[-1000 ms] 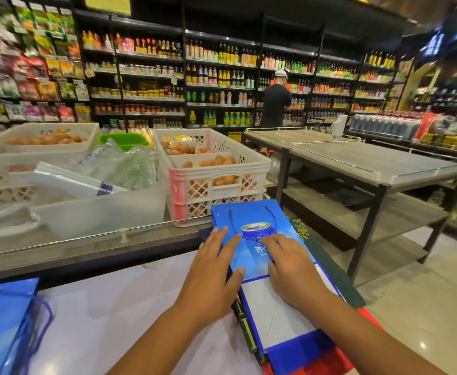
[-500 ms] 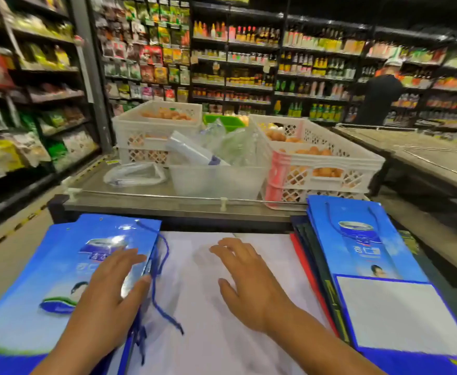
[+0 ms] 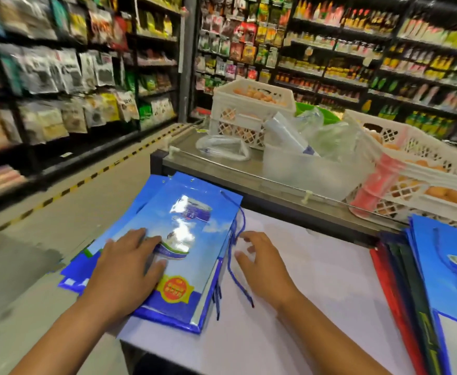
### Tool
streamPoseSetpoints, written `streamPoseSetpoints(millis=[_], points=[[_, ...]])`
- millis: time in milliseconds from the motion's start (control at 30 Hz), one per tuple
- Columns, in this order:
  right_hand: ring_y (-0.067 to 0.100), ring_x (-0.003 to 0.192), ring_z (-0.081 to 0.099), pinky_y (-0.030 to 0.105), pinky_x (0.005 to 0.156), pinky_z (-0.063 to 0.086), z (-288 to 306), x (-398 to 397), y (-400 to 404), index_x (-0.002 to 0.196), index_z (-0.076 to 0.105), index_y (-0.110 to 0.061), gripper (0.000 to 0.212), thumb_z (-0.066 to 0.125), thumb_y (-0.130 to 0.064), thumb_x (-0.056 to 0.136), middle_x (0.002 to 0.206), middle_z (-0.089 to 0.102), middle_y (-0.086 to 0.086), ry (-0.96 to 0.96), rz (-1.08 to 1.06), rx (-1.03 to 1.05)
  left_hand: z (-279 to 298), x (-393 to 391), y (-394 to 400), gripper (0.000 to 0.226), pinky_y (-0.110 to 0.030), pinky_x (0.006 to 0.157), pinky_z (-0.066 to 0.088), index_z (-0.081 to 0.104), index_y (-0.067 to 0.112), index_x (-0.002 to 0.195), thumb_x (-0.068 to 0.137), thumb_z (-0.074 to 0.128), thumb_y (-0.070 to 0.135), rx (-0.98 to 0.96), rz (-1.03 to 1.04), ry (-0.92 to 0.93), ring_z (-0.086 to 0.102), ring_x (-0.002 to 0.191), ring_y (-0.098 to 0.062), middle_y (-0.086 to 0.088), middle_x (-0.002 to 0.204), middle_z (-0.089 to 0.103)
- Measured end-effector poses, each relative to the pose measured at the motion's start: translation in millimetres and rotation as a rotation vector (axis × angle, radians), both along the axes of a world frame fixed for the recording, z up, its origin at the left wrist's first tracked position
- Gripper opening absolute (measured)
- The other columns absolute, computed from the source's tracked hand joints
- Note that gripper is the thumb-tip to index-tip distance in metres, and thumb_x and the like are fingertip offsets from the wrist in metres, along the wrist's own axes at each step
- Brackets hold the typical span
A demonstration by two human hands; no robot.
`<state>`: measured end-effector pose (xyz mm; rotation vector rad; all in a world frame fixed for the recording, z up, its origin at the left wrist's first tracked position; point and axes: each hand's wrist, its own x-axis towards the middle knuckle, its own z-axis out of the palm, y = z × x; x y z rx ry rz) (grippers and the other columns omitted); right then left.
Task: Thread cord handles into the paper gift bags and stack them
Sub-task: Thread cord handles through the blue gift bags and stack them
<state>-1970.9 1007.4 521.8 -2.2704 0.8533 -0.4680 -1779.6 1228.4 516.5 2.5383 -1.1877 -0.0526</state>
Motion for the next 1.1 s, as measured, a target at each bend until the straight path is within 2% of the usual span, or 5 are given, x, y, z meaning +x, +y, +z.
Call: streamPoseSetpoints(millis=[300, 467, 667, 867, 1100], points=[[0.026, 0.131, 0.057, 0.046, 0.108, 0.050, 7.3, 72.6, -64.6, 0.146, 0.051, -0.016, 0.047, 0.063, -0.022, 0.102, 0.147, 0.055, 0.004, -0.004, -0.261, 0.277, 5.0, 14.3, 2.5, 0.069, -0.051, 0.115, 0.037, 0.062, 0.033, 0.137, 0.087, 0.030, 0.067, -0.065, 0.051, 0.072, 0.044, 0.139, -0.031, -0.002, 0.143, 0.055], [0.028, 0.083, 0.069, 0.037, 0.064, 0.049, 4.4, 84.5, -71.3, 0.082, 0.061, -0.013, 0.022, 0.063, -0.021, 0.102, 0.089, 0.072, 0.011, -0.093, -0.317, 0.308, 19.4, 16.5, -3.9, 0.056, -0.040, 0.104, 0.044, 0.051, 0.034, 0.142, 0.093, 0.062, 0.058, -0.023, 0.125, 0.096, 0.044, 0.135, -0.029, -0.003, 0.147, 0.046], [0.007, 0.049, 0.049, 0.028, 0.056, 0.039, 30.6, 62.4, -71.1, 0.084, 0.071, -0.009, 0.014, 0.063, -0.010, 0.094, 0.068, 0.064, 0.003, -0.271, -0.320, 0.321, 23.8, 14.6, -5.6, 0.062, -0.041, 0.100, 0.046, 0.052, 0.037, 0.139, 0.087, 0.061, 0.069, 0.026, 0.207, 0.078, 0.041, 0.138, -0.029, -0.002, 0.152, 0.044], [0.021, 0.060, 0.058, 0.034, 0.070, 0.054, 50.8, 33.6, -69.8, 0.097, 0.077, -0.013, 0.017, 0.060, -0.009, 0.100, 0.060, 0.055, 0.007, -0.422, -0.183, 0.372, 25.8, 14.2, -8.8, 0.067, -0.043, 0.098, 0.047, 0.052, 0.038, 0.132, 0.077, 0.068, 0.074, 0.022, 0.255, 0.034, 0.043, 0.125, -0.025, 0.003, 0.135, 0.048], [0.026, 0.063, 0.055, 0.037, 0.063, 0.055, 73.2, -5.5, -43.5, 0.111, 0.075, -0.016, 0.028, 0.057, 0.002, 0.100, 0.089, 0.069, 0.015, -0.610, -0.087, 0.481, 36.9, 10.3, -8.9, 0.066, -0.041, 0.078, 0.050, 0.038, 0.037, 0.124, 0.077, 0.083, 0.050, -0.094, 0.287, 0.143, 0.055, 0.098, -0.026, 0.003, 0.110, 0.044]])
